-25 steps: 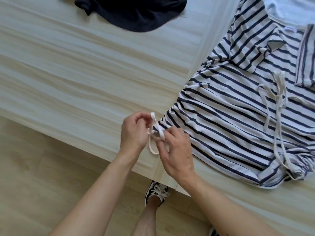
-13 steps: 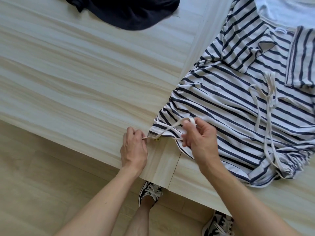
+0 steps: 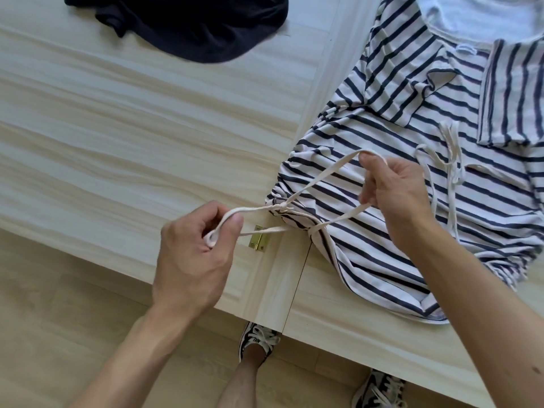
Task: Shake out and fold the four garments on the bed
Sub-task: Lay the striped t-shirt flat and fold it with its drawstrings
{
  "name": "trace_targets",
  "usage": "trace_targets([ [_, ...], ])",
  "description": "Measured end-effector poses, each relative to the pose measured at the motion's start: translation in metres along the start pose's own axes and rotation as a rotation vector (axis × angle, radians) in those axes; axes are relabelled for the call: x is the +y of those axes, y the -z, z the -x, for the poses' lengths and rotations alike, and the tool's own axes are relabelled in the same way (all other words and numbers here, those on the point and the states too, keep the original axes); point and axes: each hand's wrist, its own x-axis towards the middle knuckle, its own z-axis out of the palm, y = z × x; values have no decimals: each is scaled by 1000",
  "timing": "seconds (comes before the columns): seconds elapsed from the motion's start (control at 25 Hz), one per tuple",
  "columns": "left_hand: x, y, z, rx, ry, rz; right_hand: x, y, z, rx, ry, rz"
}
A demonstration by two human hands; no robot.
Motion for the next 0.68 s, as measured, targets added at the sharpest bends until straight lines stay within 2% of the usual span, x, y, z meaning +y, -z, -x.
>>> trace_targets([
  [0.08, 42, 4, -15, -177, -109, 46, -6, 9, 4, -189, 9, -58],
  [0.16, 79, -10, -44, -295, -226, 56, -10, 19, 4, -264, 42, -90],
  [0.24, 103, -36, -83, -377, -281, 61, -9, 25, -4, -199, 49, -101],
  [0.32, 109, -71, -123, -510, -278, 24, -1, 31, -19, -20, -34, -31],
  [0.4, 86, -108, -149, -597, -218, -157, 17, 37, -31, 113, -220, 145],
  [0.48, 51, -136, -153, -563, -265, -407, 38, 43, -31, 140, -332, 231],
  [0.56, 18, -153, -142, -587, -304, -592, 63, 48, -21, 133, -255, 320],
  [0.68, -7, -159, -125, -594, -225, -599, 90, 58, -3, 89, -110, 514],
])
